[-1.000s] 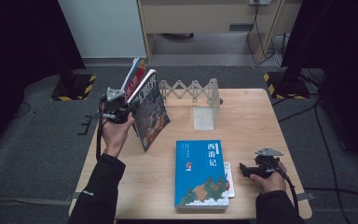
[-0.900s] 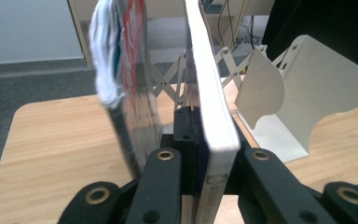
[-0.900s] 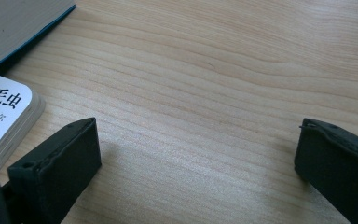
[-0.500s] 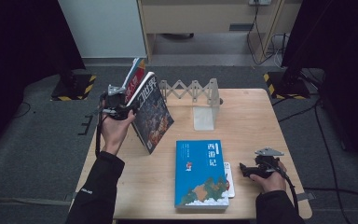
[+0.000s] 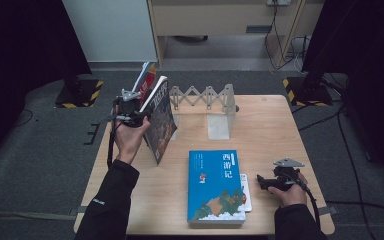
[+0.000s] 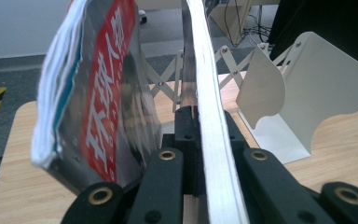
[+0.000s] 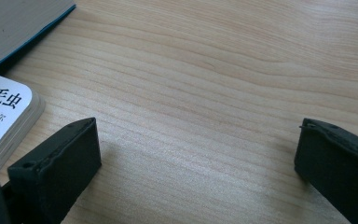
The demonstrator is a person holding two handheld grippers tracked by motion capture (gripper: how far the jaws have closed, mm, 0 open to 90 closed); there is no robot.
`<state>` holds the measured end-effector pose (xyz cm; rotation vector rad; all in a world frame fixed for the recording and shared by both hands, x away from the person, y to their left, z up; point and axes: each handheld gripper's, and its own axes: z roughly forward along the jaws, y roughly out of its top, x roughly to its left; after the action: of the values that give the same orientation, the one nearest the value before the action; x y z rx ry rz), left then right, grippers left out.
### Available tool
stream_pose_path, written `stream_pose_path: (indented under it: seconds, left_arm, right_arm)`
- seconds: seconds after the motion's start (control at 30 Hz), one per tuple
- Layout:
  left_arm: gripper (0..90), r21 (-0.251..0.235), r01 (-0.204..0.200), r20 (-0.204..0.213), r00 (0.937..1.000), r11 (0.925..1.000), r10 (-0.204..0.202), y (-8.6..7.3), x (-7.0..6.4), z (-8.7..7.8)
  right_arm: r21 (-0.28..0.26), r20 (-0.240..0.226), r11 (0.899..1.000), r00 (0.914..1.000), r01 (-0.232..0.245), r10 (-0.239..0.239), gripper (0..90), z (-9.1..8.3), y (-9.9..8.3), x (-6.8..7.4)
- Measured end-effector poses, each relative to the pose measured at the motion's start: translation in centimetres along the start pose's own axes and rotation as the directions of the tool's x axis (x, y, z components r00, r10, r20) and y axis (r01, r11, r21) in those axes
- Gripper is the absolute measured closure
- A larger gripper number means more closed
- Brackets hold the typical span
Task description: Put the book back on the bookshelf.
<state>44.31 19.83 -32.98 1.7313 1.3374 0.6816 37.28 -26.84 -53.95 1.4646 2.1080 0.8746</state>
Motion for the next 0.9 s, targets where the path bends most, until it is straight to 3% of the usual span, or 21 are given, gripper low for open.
stream_pose_path:
  seconds: [0.43, 0.7, 0.9]
  left_arm:
    - [81.9, -0.060, 0.041, -0.032, 0.9985, 0.9973, -0.043, 2.7, -0.1, -0.3]
    - [82.0, -0.100, 0.094, -0.054, 0.9935, 0.9905, -0.100, 4.3, 0.1, 1.5]
    - [82.0, -0.113, 0.090, -0.104, 0.9894, 0.9895, -0.102, 4.4, -0.1, 3.2]
  right_arm:
    - [-0.001, 0.001, 1.000, 1.0000, 0.004, -0.004, 0.5, 0.0, 0.0, 0.0]
    - [0.001, -0.001, 1.000, 1.0000, 0.003, -0.003, 0.5, 0.0, 0.0, 0.0]
    - [-0.001, 0.000, 1.000, 1.0000, 0.003, -0.003, 0.5, 0.0, 0.0, 0.0]
